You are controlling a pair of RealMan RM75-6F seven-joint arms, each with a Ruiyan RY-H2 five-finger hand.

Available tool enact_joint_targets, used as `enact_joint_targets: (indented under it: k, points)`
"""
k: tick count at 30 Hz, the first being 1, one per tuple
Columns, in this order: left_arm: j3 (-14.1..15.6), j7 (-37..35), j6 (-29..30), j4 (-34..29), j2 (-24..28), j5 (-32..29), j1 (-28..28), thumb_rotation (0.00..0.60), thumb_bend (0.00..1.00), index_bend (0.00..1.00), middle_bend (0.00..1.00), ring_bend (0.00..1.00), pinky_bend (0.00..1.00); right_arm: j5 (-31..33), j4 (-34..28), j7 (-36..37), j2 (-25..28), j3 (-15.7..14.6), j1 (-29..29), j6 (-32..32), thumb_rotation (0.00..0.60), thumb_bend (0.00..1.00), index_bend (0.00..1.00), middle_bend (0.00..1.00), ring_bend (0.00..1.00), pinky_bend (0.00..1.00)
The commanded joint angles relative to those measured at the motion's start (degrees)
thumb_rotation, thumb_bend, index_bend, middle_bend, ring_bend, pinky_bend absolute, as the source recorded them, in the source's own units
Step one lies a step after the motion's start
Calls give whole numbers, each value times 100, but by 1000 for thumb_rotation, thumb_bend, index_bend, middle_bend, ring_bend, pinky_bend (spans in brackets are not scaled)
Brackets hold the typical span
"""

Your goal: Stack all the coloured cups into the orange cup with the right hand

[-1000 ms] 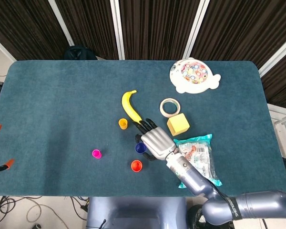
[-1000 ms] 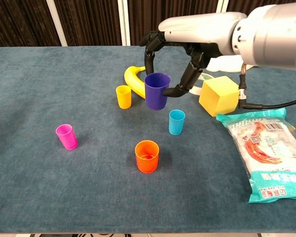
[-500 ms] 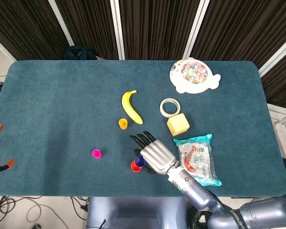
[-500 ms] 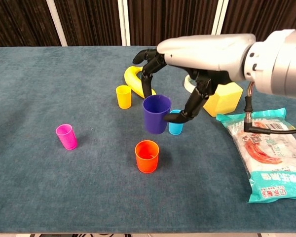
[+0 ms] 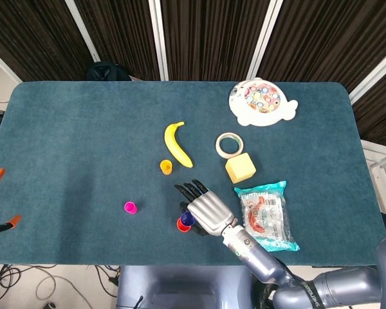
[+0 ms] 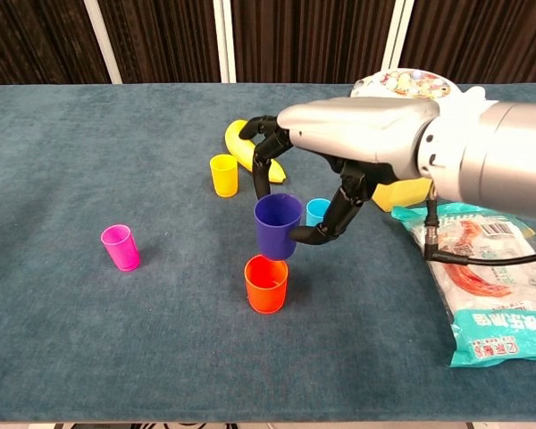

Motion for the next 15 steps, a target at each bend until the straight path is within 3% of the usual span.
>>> enact_joint_targets:
  k: [1, 15]
  points:
    - [0, 2, -2, -1, -2, 1, -2, 600, 0, 0, 0, 0, 52, 68, 84, -26, -94, 31, 20, -25, 600, 432, 472, 0, 0, 10]
    - [-9, -40, 13, 8, 17, 3, 2, 600, 0, 0, 0, 0, 52, 292, 371, -146, -481, 111, 86, -62, 600, 432, 472, 0, 0, 10]
